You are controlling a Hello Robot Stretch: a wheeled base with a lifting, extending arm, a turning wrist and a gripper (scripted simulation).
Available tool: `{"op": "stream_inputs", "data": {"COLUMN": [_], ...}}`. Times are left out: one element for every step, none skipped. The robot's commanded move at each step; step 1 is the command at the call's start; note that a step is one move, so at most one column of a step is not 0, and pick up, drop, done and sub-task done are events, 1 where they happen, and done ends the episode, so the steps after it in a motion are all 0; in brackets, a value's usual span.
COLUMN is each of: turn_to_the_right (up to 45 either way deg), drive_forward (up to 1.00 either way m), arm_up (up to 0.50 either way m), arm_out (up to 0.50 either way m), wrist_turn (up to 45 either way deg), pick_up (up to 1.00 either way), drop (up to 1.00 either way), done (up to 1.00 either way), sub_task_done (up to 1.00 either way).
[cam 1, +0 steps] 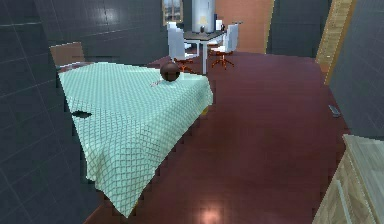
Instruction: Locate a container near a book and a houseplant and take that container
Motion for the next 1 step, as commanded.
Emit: {"op": "stream_inputs", "data": {"turn_to_the_right": [0.0], "drive_forward": [0.0], "arm_up": [0.0], "arm_out": [0.0], "wrist_turn": [0.0], "pick_up": [0.0], "drop": [0.0], "done": [1.0], "sub_task_done": [0.0]}}
